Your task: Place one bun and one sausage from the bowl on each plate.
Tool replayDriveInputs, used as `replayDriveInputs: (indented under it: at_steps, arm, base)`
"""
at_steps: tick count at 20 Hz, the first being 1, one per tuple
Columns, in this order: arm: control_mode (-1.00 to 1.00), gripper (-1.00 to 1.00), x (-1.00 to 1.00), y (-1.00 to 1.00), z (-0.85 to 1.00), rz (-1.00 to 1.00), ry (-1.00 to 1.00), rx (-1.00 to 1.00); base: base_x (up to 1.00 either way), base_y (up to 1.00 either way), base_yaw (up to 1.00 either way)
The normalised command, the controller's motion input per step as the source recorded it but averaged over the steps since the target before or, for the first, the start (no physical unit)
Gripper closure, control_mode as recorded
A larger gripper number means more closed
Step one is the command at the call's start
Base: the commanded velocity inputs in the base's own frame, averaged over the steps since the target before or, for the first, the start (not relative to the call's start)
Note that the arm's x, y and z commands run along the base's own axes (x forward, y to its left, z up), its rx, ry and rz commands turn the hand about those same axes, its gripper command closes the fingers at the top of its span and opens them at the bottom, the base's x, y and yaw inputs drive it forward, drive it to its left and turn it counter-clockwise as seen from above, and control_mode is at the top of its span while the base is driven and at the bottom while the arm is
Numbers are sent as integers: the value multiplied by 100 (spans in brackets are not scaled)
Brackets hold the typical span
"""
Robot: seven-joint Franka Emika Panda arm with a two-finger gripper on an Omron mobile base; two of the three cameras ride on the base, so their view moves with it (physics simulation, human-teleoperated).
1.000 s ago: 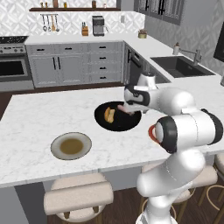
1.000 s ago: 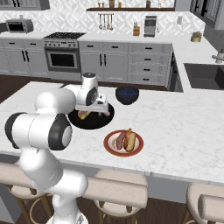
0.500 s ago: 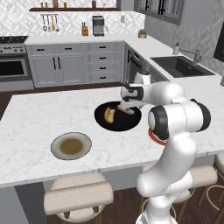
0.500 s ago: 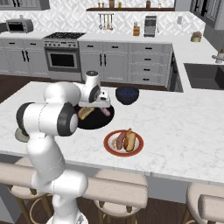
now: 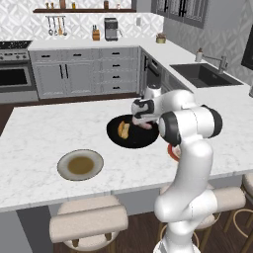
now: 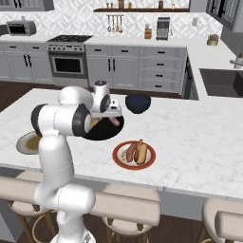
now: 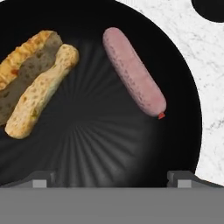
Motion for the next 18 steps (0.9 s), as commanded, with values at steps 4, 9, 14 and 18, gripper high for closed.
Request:
replayDriveInputs:
  at_steps: [4, 9, 14, 18]
  arm:
    - [-100, -100, 29, 0, -3, 1, 0, 0]
    - [-100, -100, 41, 0, 0, 0, 0, 0]
    - [-100, -100, 48, 0, -26, 1, 0, -5]
    - [-100, -100, 21, 0, -52, 0, -1, -12]
  base:
    - [0, 0, 0]
    - [0, 0, 0]
    - [0, 0, 0]
    - [0, 0, 0]
